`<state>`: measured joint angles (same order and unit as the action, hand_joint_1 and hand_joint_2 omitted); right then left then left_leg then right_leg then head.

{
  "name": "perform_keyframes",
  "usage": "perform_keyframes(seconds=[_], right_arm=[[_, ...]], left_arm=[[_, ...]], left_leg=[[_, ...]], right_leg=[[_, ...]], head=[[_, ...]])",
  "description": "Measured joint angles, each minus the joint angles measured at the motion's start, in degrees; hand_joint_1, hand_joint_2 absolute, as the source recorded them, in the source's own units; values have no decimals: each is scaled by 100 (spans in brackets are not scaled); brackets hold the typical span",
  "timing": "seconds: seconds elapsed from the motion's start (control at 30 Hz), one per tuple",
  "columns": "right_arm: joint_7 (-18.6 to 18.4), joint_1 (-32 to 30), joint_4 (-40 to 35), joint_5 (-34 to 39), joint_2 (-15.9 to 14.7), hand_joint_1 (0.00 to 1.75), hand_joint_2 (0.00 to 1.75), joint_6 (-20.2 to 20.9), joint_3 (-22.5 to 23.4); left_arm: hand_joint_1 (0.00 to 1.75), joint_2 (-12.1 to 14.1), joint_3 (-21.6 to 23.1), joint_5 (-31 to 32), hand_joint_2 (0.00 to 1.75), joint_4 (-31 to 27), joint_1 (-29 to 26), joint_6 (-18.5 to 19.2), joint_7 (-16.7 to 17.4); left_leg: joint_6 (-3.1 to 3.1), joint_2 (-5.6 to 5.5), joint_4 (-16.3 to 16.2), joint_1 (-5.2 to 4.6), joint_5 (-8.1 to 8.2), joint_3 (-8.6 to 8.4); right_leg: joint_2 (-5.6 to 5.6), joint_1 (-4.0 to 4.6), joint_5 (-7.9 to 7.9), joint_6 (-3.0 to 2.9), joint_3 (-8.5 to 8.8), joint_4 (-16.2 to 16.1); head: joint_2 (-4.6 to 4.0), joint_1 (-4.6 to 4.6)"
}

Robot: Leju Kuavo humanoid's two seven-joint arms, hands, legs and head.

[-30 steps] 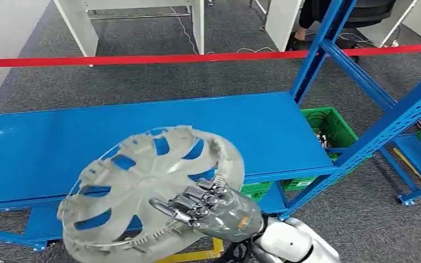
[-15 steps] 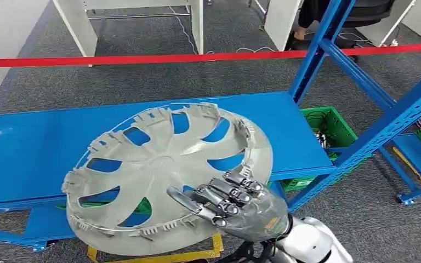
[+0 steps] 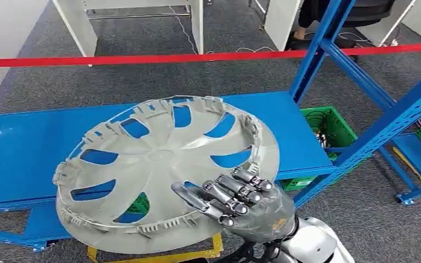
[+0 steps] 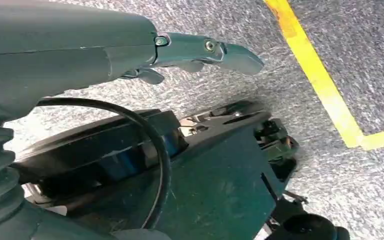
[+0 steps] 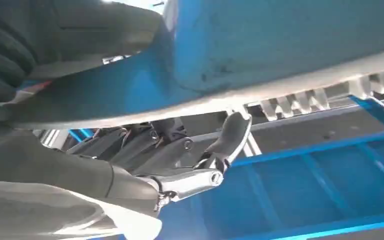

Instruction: Take the parts from the cabinet and place them on the table.

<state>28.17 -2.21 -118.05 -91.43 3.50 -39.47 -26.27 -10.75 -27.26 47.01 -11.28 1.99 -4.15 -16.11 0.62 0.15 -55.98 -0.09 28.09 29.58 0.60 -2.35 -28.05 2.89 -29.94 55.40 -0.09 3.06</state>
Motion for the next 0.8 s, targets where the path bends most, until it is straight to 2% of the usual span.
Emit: perform_keyframes(seconds=[0.17,0.3,0.33,0.4,0.47,0.5,0.53,0.57,0.63,0.67,0.7,0.73,0.8], right_arm=[[-223,-99,-50,-22,4,175,175,0,-31],[-251,-152,-78,-37,4,175,175,0,-28],[-264,-168,-81,-44,7,175,175,0,-28],[-295,-187,-83,-52,9,175,175,0,-28],[-301,-200,-92,-52,11,175,175,0,-26],[-301,-206,-98,-57,11,175,175,0,-20],[-301,-214,-100,-59,11,175,175,0,-11],[-299,-209,-100,-61,11,175,175,0,-11],[-299,-228,-105,-61,11,175,175,0,-9],[-301,-237,-105,-61,11,175,175,0,-6],[-301,-248,-105,-61,11,175,175,0,-6],[-304,-251,-105,-61,11,175,175,0,-4],[-299,-252,-120,-63,22,175,175,0,0]], left_arm=[[0,0,0,101,175,0,1,-123,55],[0,0,2,168,175,0,4,-160,133],[0,4,4,188,175,0,6,-164,166],[0,13,9,243,175,0,10,-168,245],[0,22,13,286,175,0,16,-175,273],[0,22,15,295,175,0,26,-188,289],[0,22,15,304,175,0,32,-201,304],[0,22,15,304,175,0,36,-203,315],[0,22,15,319,175,0,30,-212,319],[0,22,15,345,175,0,33,-232,324],[0,22,17,361,175,0,37,-249,335],[0,22,22,400,175,0,39,-267,337],[0,18,53,466,175,0,55,-289,352]], left_leg=[[0,0,0,0,0,0],[0,0,-3,-1,0,0],[20,3,-60,-38,15,12],[36,-3,-65,-30,18,16],[76,-2,-46,-34,-29,21],[136,19,48,26,-99,-22],[158,40,62,5,-122,-5],[174,44,52,0,-133,27],[203,71,32,-36,-157,87],[203,73,17,-54,-167,116],[197,73,-7,-63,-172,144],[194,72,-43,-64,-173,174],[183,68,-121,-64,-168,220]], right_leg=[[-1,0,0,0,1,0],[-1,0,1,1,1,-1],[-1,-16,22,27,6,-29],[-2,-27,30,43,6,-20],[3,-29,79,106,12,-36],[-8,-40,-18,101,-22,3],[-29,-20,-199,69,-118,163],[-31,-3,-477,32,-276,541],[-28,24,-923,14,-670,1540],[-30,35,-987,5,-791,1847],[-30,47,-903,-12,-777,1865],[-31,63,-704,-34,-628,1617],[-45,72,-247,-80,-96,658]], head=[[0,0],[0,2],[0,0],[0,0],[0,-4],[0,4],[0,11],[0,28],[0,20],[0,22],[0,18],[0,20],[0,24]])
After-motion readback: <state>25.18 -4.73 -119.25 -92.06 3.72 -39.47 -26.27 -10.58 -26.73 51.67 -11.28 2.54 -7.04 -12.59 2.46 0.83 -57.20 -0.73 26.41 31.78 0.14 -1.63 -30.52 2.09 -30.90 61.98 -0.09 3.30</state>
